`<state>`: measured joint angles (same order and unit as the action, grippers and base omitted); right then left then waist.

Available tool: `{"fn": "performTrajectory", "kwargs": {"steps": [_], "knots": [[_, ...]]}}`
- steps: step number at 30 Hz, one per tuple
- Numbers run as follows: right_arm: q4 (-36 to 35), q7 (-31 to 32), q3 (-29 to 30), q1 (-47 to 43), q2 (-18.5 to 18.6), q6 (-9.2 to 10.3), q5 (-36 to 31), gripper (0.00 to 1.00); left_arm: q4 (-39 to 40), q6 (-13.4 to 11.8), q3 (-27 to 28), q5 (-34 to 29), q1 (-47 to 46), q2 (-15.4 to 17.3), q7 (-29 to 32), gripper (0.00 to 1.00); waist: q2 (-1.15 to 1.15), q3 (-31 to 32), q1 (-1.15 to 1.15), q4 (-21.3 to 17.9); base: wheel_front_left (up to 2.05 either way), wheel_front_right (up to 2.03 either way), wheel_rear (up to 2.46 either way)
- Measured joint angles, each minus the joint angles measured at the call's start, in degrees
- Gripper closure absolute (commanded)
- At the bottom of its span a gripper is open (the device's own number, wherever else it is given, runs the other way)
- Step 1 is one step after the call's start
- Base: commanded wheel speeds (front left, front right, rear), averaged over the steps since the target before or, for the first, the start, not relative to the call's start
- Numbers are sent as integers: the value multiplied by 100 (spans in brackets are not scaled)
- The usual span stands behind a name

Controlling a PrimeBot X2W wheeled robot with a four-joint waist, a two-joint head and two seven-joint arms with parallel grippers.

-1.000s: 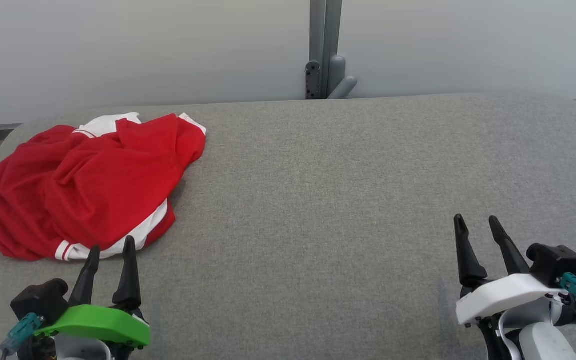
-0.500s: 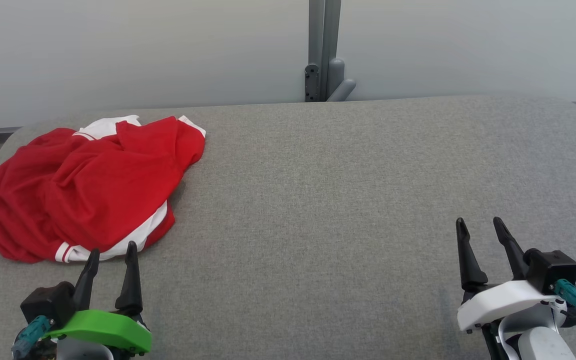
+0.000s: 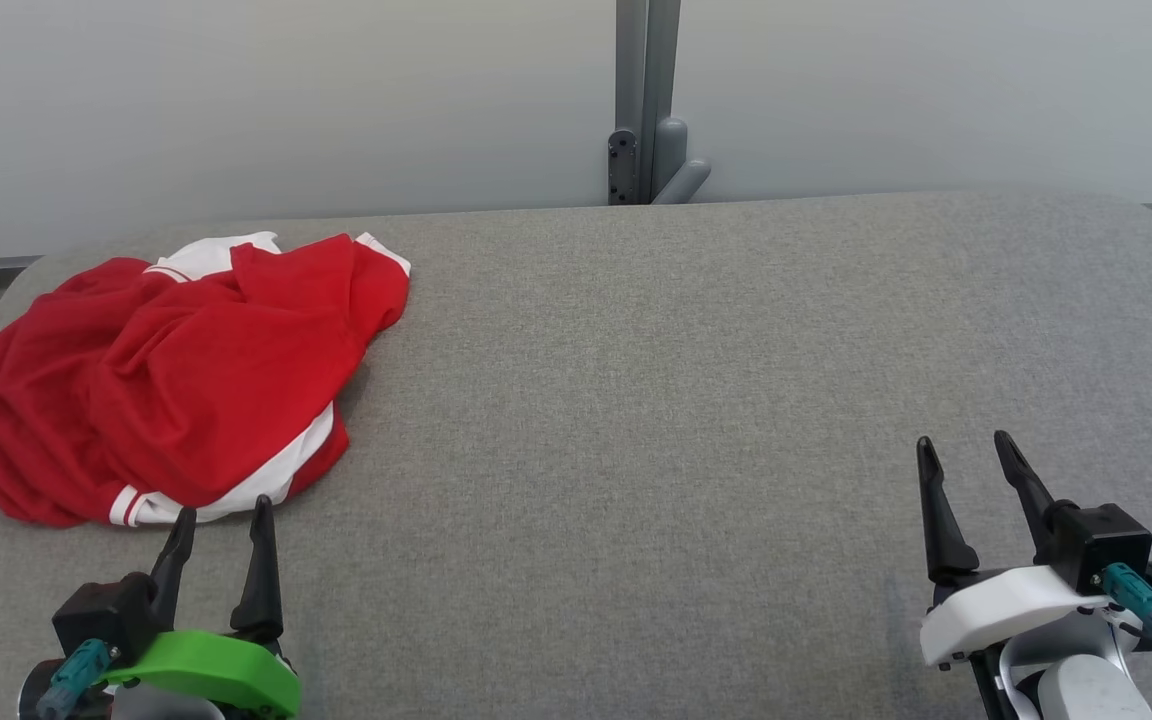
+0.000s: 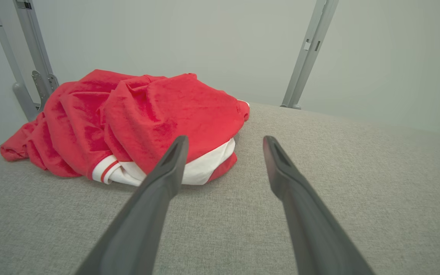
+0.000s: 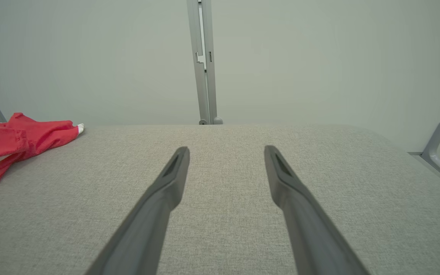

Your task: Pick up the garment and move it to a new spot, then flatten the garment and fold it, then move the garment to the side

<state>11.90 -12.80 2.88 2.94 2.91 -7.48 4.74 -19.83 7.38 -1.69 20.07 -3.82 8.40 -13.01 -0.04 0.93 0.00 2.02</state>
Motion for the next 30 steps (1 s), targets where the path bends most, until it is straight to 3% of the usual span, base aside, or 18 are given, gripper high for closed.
{"fn": "performTrajectory", "kwargs": {"steps": [20,30], "knots": [[123,-216,33,-1,-4,-1,-590,0,-189,1,45,-515,-4,9,-186,0,0,-3,0,33,0,0,0],[130,-225,68,-2,-4,-1,-578,0,-223,1,65,-476,-13,14,-203,0,0,-13,0,25,0,0,0]]}}
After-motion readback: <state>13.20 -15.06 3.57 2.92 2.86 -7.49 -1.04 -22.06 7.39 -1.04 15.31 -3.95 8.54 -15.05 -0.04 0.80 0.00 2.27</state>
